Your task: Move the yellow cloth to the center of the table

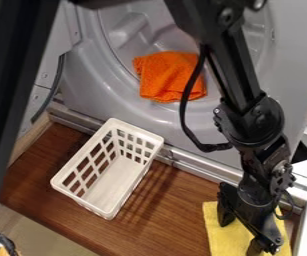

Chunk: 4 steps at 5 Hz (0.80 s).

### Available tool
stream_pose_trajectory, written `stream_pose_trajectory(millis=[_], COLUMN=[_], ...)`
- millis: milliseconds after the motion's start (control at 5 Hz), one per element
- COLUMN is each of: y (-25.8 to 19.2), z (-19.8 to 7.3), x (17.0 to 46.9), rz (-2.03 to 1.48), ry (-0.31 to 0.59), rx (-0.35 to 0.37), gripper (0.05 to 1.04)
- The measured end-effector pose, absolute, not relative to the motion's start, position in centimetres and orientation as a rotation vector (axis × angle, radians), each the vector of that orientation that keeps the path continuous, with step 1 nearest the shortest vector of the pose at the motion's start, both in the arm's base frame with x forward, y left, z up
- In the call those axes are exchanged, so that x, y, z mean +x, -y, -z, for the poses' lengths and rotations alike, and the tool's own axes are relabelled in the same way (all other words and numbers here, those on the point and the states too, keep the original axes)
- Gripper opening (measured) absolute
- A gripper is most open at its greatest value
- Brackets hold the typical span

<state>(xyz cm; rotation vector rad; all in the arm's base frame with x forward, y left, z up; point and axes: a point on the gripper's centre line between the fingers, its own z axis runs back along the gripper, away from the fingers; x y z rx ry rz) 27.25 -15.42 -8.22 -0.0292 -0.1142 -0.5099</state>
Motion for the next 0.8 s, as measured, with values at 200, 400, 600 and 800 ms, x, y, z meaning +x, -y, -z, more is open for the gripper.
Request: stream_pose_trajectory(millis=[200,400,600,800], y=[14.0,11.7,9.5,8.1], z=[8.6,8.3,8.4,8.4], x=[27.1,27.0,26.6,26.4], rz=[0.473,0.448,0.404,0.369], ry=[0.116,0.141,0.141,0.138], rx=[-0.021,0.012,0.019,0.025], gripper=[1.0,1.001,1.001,1.001])
